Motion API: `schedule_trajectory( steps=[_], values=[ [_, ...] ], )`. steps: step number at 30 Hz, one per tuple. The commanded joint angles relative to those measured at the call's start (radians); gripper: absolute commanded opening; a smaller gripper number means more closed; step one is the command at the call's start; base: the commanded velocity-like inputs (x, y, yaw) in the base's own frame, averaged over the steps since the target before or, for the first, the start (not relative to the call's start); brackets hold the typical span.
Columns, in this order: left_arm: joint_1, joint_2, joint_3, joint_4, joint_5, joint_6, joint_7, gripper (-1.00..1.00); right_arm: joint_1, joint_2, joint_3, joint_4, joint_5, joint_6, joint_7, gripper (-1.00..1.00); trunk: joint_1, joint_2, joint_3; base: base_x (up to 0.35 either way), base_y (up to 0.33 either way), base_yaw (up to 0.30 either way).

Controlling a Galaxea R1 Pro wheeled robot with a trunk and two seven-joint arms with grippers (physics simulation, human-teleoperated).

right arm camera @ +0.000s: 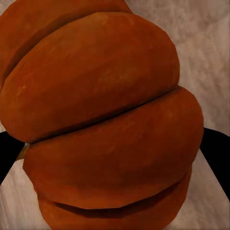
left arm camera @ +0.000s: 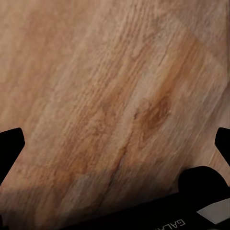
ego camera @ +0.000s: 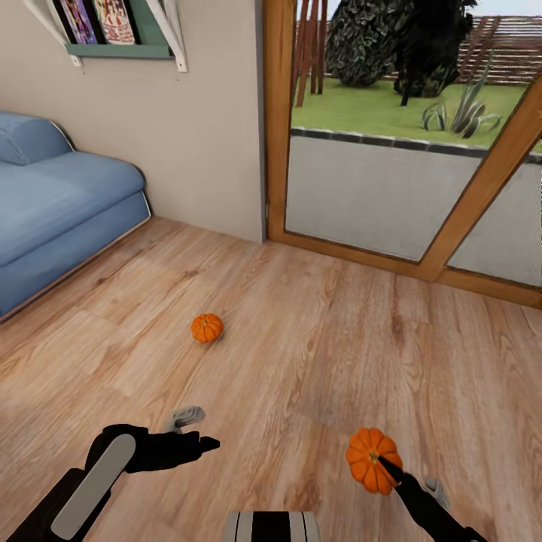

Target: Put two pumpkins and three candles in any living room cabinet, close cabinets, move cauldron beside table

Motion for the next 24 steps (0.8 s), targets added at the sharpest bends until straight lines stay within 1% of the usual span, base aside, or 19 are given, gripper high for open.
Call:
schedule_trajectory(
  steps=[1,24],
  values=[
    [-0.001,0.001,-0.002,-0.001,0.010,0.001,0.011,1.00,0.000,0.000,0.006,0.001,-0.011,0.011,0.005,-1.00,-0.001,0.000,0.003,0.000,0.000,0.000],
    [-0.001,0.001,0.000,0.003,0.004,0.000,0.013,1.00,0.000,-0.001,0.006,0.001,-0.011,0.010,0.005,-1.00,-0.011,0.005,0.092,0.000,0.000,0.000]
  ],
)
